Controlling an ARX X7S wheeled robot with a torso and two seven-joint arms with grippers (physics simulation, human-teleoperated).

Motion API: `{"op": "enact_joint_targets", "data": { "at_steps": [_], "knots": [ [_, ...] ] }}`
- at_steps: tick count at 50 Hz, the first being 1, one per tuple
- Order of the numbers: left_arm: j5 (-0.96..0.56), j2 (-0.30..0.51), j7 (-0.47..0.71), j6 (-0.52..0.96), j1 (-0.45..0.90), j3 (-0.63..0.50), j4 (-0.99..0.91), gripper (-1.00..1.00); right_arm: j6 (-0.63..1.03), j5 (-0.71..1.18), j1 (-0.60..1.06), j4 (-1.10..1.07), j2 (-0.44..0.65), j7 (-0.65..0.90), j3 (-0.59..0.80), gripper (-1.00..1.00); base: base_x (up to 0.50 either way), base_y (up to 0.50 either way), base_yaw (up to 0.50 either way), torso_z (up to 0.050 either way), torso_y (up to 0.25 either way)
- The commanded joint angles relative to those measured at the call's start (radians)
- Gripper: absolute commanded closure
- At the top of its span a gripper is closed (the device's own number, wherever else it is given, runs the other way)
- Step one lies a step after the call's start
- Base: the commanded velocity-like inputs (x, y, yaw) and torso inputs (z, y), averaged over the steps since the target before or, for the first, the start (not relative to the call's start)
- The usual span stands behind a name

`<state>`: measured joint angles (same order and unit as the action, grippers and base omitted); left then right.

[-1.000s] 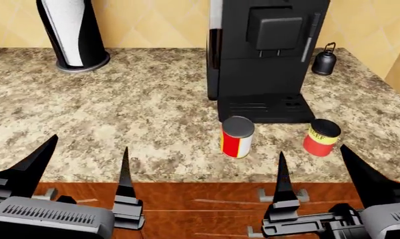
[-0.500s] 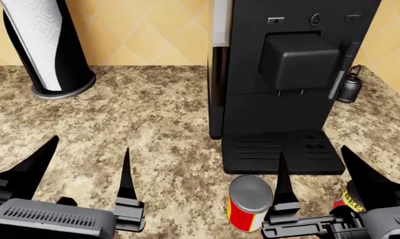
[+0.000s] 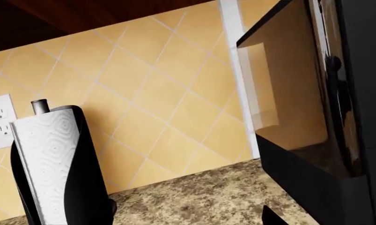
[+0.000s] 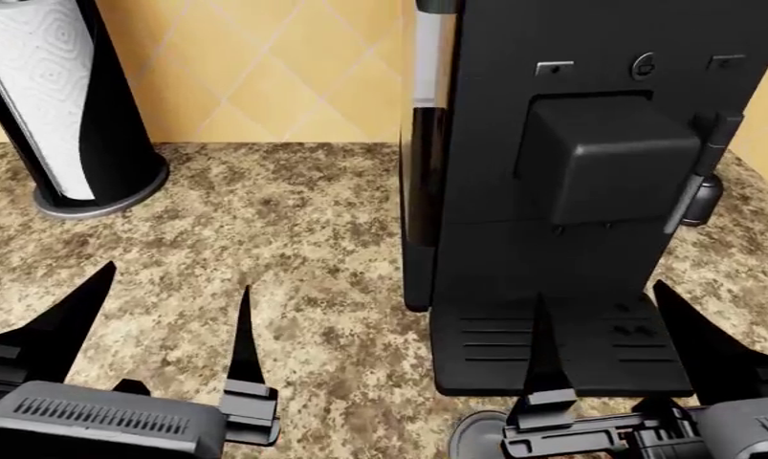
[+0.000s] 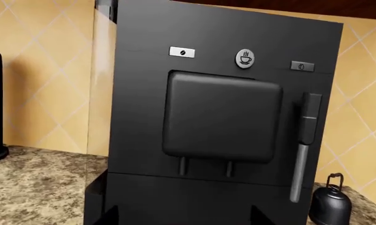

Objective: Pick the cans from the counter and place them in their designated side in the cabinet.

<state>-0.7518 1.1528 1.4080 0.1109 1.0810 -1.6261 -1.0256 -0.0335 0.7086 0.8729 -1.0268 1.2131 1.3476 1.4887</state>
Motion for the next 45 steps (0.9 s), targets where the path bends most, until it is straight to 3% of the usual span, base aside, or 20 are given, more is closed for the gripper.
{"op": "enact_joint_targets", "data": {
  "at_steps": [1, 10, 17, 23, 34, 45],
  "knots": [
    [-0.005, -0.003, 0.002, 0.004, 0.007, -0.006, 0.000, -1.00, -0.015, -0.018, 0.000, -0.002, 0.007, -0.002, 0.010, -1.00, 0.00, 0.00, 0.00, 0.000, 0.000],
    [-0.012, -0.007, 0.008, 0.011, 0.016, -0.010, -0.004, -1.00, -0.041, -0.003, 0.000, 0.005, 0.015, -0.015, 0.014, -1.00, 0.00, -0.34, 0.00, 0.000, 0.000],
    [-0.008, -0.003, 0.009, 0.004, 0.017, -0.018, -0.004, -1.00, -0.038, -0.003, 0.003, 0.002, 0.022, -0.016, 0.018, -1.00, 0.00, 0.00, 0.00, 0.000, 0.000],
    [-0.003, -0.001, 0.003, -0.010, 0.013, -0.022, 0.005, -1.00, -0.102, 0.065, 0.006, -0.002, 0.097, -0.079, 0.022, -1.00, 0.00, 0.00, 0.00, 0.000, 0.000],
    [0.018, 0.006, -0.012, -0.041, -0.004, -0.027, 0.018, -1.00, -0.279, 0.168, -0.013, -0.017, 0.354, -0.246, 0.069, -1.00, 0.00, 0.00, 0.00, 0.000, 0.000],
    [0.096, 0.019, -0.015, -0.084, -0.056, -0.056, 0.011, -1.00, -0.331, 0.021, -0.102, -0.020, 0.358, -0.151, 0.156, -1.00, 0.00, 0.00, 0.00, 0.000, 0.000]
  ]
}}
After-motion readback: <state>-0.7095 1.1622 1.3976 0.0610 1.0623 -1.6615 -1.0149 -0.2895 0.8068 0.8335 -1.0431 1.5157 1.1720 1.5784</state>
